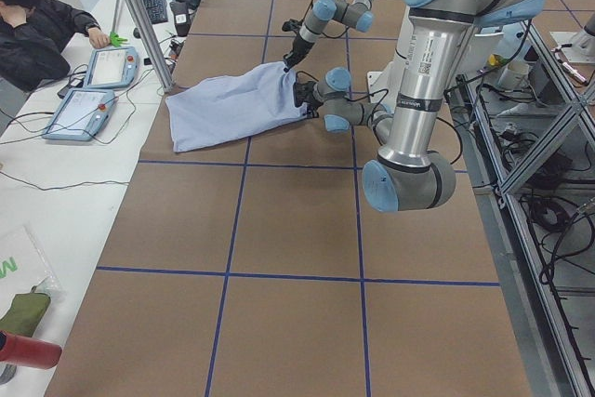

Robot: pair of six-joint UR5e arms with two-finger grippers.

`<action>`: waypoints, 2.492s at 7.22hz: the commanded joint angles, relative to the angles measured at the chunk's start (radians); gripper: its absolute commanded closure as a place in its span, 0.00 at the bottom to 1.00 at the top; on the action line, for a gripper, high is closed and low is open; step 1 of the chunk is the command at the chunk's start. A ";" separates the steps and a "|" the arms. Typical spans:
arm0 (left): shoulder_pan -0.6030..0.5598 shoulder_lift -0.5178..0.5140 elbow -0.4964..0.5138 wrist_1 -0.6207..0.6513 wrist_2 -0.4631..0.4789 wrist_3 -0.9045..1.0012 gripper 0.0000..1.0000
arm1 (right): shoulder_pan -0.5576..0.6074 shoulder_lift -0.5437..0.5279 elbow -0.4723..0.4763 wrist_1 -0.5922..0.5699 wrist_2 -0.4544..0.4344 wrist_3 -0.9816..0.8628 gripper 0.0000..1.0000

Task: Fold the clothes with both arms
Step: 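Lower the left gripper onto the shirt's near edge nearest it and grasp, then lift the near edge with both grippers and fold it over toward the far edge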

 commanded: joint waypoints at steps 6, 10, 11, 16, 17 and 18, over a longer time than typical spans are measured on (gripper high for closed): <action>-0.002 -0.002 0.007 0.003 0.011 -0.011 0.83 | 0.000 -0.017 0.033 0.000 0.000 0.000 1.00; 0.006 -0.010 -0.005 0.003 0.003 -0.018 1.00 | 0.000 -0.018 0.033 0.000 0.000 0.000 1.00; 0.005 -0.008 -0.043 0.009 0.000 -0.016 1.00 | -0.002 -0.038 0.074 -0.012 -0.005 0.000 1.00; 0.000 0.168 -0.470 0.060 -0.161 -0.021 1.00 | -0.251 -0.167 0.686 -0.524 -0.109 0.125 1.00; 0.000 0.177 -0.564 0.159 -0.185 -0.021 1.00 | -0.274 -0.162 0.746 -0.595 -0.118 0.135 1.00; 0.005 0.150 -0.595 0.233 -0.196 -0.021 1.00 | -0.256 -0.158 0.734 -0.601 -0.118 0.132 1.00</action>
